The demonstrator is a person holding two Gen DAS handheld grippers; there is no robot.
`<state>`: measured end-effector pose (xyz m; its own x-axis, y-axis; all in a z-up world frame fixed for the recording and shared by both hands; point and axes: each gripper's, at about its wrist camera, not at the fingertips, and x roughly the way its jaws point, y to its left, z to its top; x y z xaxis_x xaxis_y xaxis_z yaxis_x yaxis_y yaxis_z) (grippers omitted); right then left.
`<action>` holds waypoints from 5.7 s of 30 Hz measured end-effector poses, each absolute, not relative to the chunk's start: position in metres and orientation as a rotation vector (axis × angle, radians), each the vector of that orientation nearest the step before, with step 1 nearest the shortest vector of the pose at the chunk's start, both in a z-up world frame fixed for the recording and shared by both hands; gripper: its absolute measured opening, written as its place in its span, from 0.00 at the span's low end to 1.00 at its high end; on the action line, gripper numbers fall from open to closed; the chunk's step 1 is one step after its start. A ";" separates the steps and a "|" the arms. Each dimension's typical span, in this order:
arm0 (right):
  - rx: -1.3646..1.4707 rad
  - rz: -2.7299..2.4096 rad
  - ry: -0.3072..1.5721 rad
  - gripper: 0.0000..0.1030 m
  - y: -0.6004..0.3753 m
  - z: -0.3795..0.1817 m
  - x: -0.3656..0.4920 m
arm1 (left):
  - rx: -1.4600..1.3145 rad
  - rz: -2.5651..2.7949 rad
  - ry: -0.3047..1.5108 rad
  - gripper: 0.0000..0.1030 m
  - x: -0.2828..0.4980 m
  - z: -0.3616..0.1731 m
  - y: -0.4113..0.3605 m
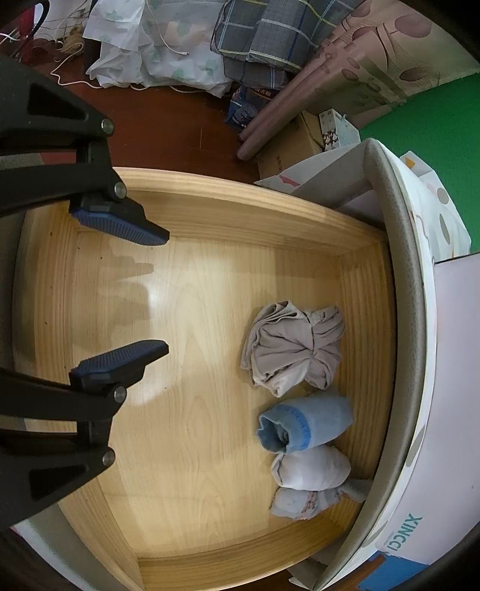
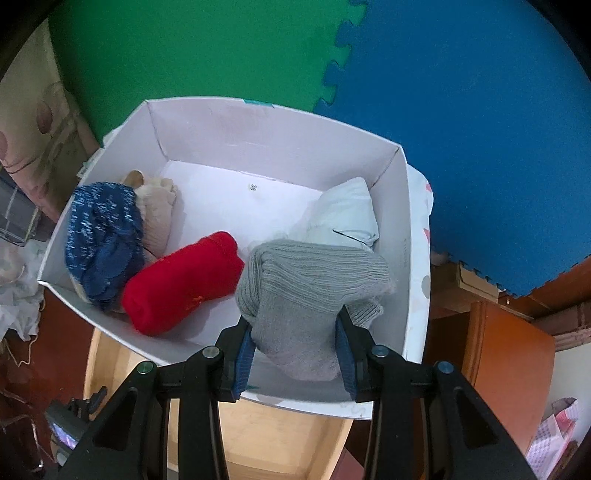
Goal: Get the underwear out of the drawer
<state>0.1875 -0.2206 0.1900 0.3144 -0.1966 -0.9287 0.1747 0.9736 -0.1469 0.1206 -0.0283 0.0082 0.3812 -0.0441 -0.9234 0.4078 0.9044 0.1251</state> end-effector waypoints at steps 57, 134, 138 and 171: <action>0.117 -0.127 1.455 0.65 -0.202 0.012 0.000 | 0.427 -0.326 1.171 0.53 0.156 0.015 -0.053; 0.213 -0.098 1.346 0.49 -0.128 -0.014 0.079 | 0.452 -0.386 1.355 0.24 0.198 -0.014 -0.063; 0.227 -0.120 1.335 0.49 -0.122 -0.012 0.082 | 0.458 -0.366 1.347 0.24 0.195 -0.011 -0.060; 0.260 -0.229 1.386 0.06 -0.116 -0.029 0.142 | 0.473 -0.362 1.331 0.24 0.187 -0.013 -0.055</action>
